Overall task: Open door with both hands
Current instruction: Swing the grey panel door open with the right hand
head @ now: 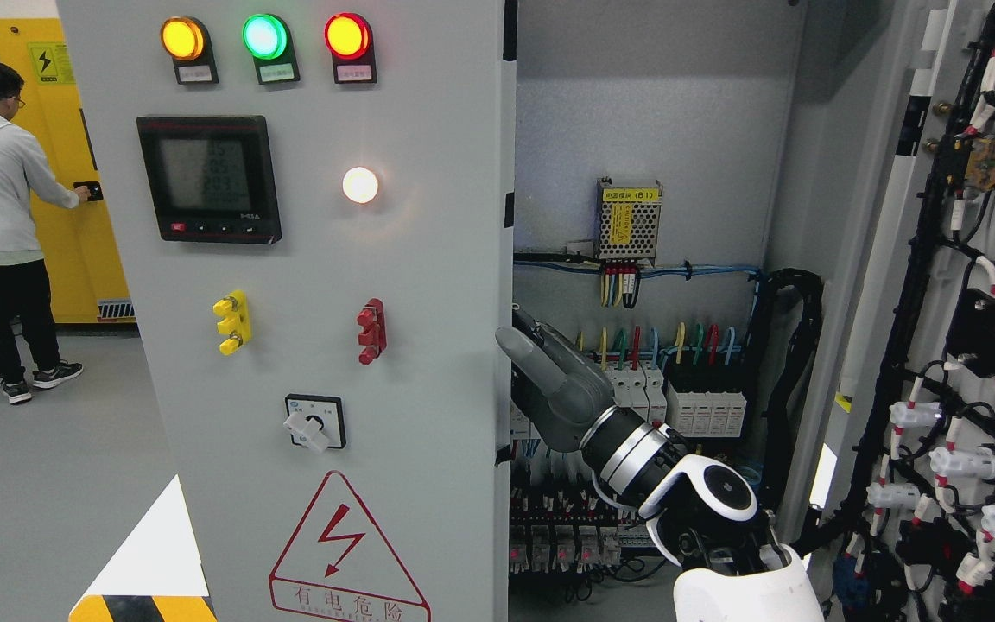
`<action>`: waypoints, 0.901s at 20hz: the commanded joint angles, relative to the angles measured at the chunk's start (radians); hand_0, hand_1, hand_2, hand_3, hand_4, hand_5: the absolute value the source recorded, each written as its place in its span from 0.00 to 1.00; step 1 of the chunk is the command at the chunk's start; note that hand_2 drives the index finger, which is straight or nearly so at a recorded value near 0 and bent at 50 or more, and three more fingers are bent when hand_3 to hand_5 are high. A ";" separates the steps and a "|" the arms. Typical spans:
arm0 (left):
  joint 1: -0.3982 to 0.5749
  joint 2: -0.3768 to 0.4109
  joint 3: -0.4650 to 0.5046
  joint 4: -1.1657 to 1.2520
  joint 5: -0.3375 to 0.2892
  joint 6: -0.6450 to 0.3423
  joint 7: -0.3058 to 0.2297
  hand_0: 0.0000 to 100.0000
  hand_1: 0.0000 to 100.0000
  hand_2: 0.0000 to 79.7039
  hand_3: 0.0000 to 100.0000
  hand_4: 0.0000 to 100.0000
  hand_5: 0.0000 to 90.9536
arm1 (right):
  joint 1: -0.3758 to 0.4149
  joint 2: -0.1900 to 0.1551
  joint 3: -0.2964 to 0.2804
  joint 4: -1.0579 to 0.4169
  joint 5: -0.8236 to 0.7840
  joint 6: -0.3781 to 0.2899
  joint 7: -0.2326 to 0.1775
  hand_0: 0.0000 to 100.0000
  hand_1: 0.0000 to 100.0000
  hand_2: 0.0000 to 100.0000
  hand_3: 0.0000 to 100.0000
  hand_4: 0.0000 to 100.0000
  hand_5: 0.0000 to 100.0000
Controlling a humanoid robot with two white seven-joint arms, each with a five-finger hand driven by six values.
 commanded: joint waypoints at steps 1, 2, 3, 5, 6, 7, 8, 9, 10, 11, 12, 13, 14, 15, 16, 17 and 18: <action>-0.002 -0.001 0.001 0.001 0.000 0.001 0.000 0.12 0.56 0.00 0.00 0.00 0.00 | 0.011 -0.003 -0.011 -0.013 -0.017 -0.010 0.007 0.00 0.50 0.04 0.00 0.00 0.00; -0.002 -0.001 0.001 0.001 0.000 0.001 0.000 0.12 0.56 0.00 0.00 0.00 0.00 | 0.016 -0.011 -0.007 -0.030 -0.038 -0.011 0.008 0.00 0.50 0.04 0.00 0.00 0.00; -0.002 -0.001 0.001 0.001 0.000 0.001 0.000 0.12 0.56 0.00 0.00 0.00 0.00 | 0.031 -0.022 -0.001 -0.051 -0.064 -0.011 0.008 0.00 0.50 0.04 0.00 0.00 0.00; -0.002 -0.001 0.001 0.001 0.000 0.001 0.000 0.12 0.56 0.00 0.00 0.00 0.00 | 0.054 -0.045 0.007 -0.071 -0.100 -0.011 0.008 0.00 0.50 0.04 0.00 0.00 0.00; -0.002 -0.001 0.001 0.001 0.000 0.001 0.000 0.12 0.56 0.00 0.00 0.00 0.00 | 0.056 -0.046 0.012 -0.073 -0.101 -0.011 0.008 0.00 0.50 0.04 0.00 0.00 0.00; -0.002 -0.001 0.001 0.001 0.000 0.001 0.000 0.12 0.56 0.00 0.00 0.00 0.00 | 0.056 -0.048 0.022 -0.074 -0.101 -0.011 0.008 0.00 0.50 0.04 0.00 0.00 0.00; -0.002 -0.001 0.001 0.001 0.000 0.001 0.000 0.12 0.56 0.00 0.00 0.00 0.00 | 0.059 -0.048 0.032 -0.079 -0.101 -0.011 0.008 0.00 0.50 0.04 0.00 0.00 0.00; -0.002 0.001 0.001 0.001 0.000 0.001 0.000 0.12 0.56 0.00 0.00 0.00 0.00 | 0.065 -0.048 0.042 -0.087 -0.101 -0.011 0.008 0.00 0.50 0.04 0.00 0.00 0.00; -0.002 0.001 0.001 0.001 0.000 0.001 0.000 0.12 0.56 0.00 0.00 0.00 0.00 | 0.072 -0.049 0.056 -0.096 -0.101 -0.011 0.008 0.00 0.50 0.04 0.00 0.00 0.00; -0.002 0.001 0.001 0.001 0.000 0.001 0.000 0.12 0.56 0.00 0.00 0.00 0.00 | 0.082 -0.049 0.074 -0.107 -0.101 -0.011 0.008 0.00 0.50 0.04 0.00 0.00 0.00; -0.002 -0.001 0.001 0.001 0.000 0.001 0.000 0.12 0.56 0.00 0.00 0.00 0.00 | 0.088 -0.049 0.090 -0.117 -0.103 -0.011 0.008 0.00 0.50 0.04 0.00 0.00 0.00; -0.002 0.001 0.001 0.001 0.000 0.001 0.000 0.12 0.56 0.00 0.00 0.00 0.00 | 0.100 -0.049 0.111 -0.134 -0.101 -0.011 0.008 0.00 0.50 0.04 0.00 0.00 0.00; -0.002 0.001 0.001 0.001 0.000 0.001 0.000 0.12 0.56 0.00 0.00 0.00 0.00 | 0.109 -0.049 0.134 -0.148 -0.101 -0.011 0.008 0.00 0.50 0.04 0.00 0.00 0.00; -0.002 -0.001 0.001 0.001 0.000 0.001 0.000 0.12 0.56 0.00 0.00 0.00 0.00 | 0.121 -0.051 0.160 -0.168 -0.103 -0.011 0.008 0.00 0.50 0.04 0.00 0.00 0.00; -0.002 -0.001 0.001 0.001 0.000 0.001 0.000 0.12 0.56 0.00 0.00 0.00 0.00 | 0.131 -0.059 0.186 -0.186 -0.103 -0.010 0.008 0.00 0.50 0.04 0.00 0.00 0.00; -0.002 -0.001 0.001 0.001 0.000 0.001 0.000 0.12 0.56 0.00 0.00 0.00 0.00 | 0.140 -0.069 0.211 -0.203 -0.101 -0.010 0.007 0.00 0.50 0.04 0.00 0.00 0.00; -0.002 -0.001 0.001 0.001 0.000 0.001 0.000 0.12 0.56 0.00 0.00 0.00 0.00 | 0.146 -0.071 0.232 -0.218 -0.103 -0.008 0.007 0.00 0.50 0.04 0.00 0.00 0.00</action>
